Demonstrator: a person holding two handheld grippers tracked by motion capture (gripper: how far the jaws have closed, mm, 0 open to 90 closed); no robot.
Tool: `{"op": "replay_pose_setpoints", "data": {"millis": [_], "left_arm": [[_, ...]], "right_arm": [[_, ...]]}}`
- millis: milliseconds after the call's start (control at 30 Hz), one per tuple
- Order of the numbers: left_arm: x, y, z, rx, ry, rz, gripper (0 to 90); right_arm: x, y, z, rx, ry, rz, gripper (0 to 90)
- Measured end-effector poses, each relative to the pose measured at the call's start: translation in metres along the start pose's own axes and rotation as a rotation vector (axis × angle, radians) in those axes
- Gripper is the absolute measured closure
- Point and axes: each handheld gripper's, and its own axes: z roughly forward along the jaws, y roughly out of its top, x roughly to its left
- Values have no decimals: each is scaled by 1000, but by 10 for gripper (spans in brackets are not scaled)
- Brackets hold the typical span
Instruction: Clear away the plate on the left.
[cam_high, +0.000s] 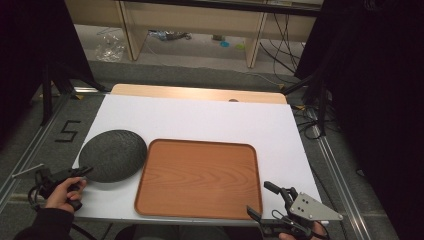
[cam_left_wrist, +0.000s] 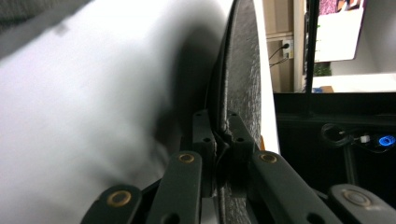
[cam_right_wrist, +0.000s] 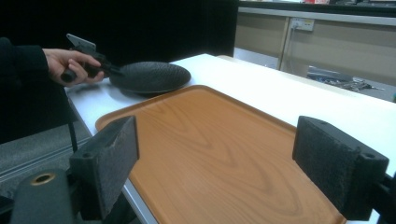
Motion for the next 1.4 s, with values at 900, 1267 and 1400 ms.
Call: {"op": "replay_pose_setpoints", "data": {"millis": [900,1267,1400], "left_arm": [[-13,-4,-10,-130,26,33,848],[-23,-9,-16,-144,-76,13,852],[-30,-19,-13,-113,-116,-1,852]], "right_arm": [[1,1,-1,16,0,12,157],[0,0,0,-18,-3,-5,157],[0,0,0,-16,-7,-5,157]]}}
